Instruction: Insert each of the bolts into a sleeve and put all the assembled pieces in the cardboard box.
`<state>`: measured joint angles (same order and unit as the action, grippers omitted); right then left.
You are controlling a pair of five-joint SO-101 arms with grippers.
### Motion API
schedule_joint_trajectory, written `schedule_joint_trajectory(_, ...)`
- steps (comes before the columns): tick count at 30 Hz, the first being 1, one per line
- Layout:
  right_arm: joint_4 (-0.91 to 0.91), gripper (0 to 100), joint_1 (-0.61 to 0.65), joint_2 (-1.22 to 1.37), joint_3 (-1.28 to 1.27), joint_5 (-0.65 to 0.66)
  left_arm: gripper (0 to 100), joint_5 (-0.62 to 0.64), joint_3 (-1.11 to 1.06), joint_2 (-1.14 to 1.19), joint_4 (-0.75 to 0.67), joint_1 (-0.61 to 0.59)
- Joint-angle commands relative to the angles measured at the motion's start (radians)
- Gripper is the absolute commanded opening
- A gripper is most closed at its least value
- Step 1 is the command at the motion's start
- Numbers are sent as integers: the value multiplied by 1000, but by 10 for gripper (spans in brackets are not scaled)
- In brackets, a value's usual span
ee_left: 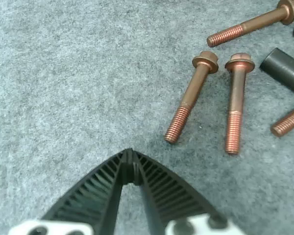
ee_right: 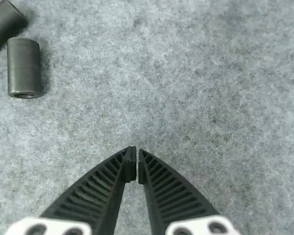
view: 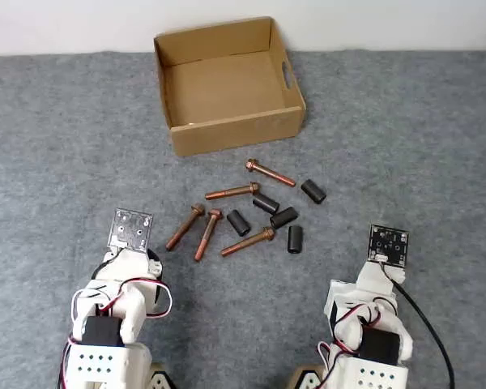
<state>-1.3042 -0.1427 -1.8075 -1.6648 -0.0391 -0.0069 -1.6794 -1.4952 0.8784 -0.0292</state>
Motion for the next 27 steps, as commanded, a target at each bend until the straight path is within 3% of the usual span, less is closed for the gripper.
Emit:
schedule_joint_trajectory(1, -2, 9, -7, -5, -18, 8, 6, -8, 4, -9, -26, -5)
schedule_joint_trajectory(8, 4, 9, -13, -7, 9, 35, 6, -8, 4, -9, -26, -5)
schedule_joint_trajectory(11, 44, 9, -42, -7, 114, 137, 6, -8, 4, -9, -26, -5)
schedule_joint_trajectory(17, 82, 8, -8, 48, 396, 175, 6, -8, 4, -9, -26, -5)
schedule_joint_trajectory(21, 90, 8, 25, 285, 571, 201, 6, -8, 4, -9, -26, -5)
schedule_joint_trajectory(27, 77, 8, 41, 872, 941, 204, 6, -8, 4, -9, -26, -5)
